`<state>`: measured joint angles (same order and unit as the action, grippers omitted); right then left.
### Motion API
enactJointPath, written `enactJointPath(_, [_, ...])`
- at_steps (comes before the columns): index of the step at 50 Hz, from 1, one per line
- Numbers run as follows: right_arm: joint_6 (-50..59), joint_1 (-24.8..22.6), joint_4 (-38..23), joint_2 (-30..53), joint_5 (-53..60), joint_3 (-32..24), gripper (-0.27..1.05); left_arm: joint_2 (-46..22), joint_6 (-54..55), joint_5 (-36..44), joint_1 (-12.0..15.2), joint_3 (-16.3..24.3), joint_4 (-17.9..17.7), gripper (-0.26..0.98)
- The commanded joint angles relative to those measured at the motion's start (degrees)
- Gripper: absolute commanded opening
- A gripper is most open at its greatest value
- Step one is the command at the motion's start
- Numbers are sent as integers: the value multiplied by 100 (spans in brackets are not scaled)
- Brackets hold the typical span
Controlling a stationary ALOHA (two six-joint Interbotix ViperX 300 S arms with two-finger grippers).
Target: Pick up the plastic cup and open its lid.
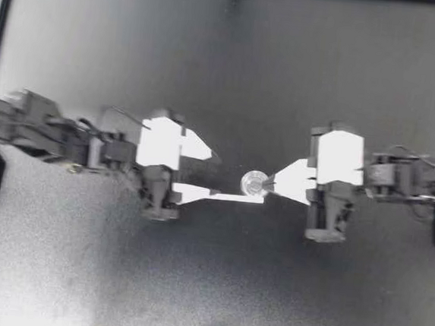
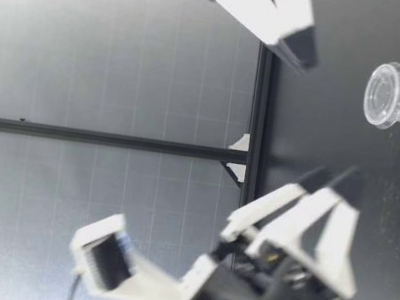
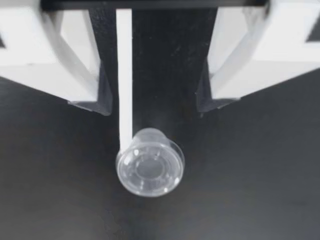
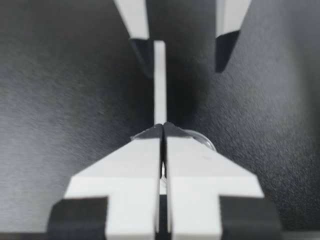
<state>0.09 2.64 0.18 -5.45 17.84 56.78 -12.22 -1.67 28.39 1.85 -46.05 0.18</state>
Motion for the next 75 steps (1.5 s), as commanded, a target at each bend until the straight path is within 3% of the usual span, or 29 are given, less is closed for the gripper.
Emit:
enactJointPath(1, [-9,88,9,62,-18,-167,-17,-70,-9,158,-35,202,9,60])
enactJointPath(34, [0,149,9,562,-53,-193,-17,-1028,-9,650,-26,844,9,59])
enactJointPath(53, [35,290,9,835,-62,-62,-17,-1143,0,642,-26,976,9,59])
enactJointPath(75, [26,290,9,1037,-158,-290,-17,-1178,0,580,-26,1063,9,59])
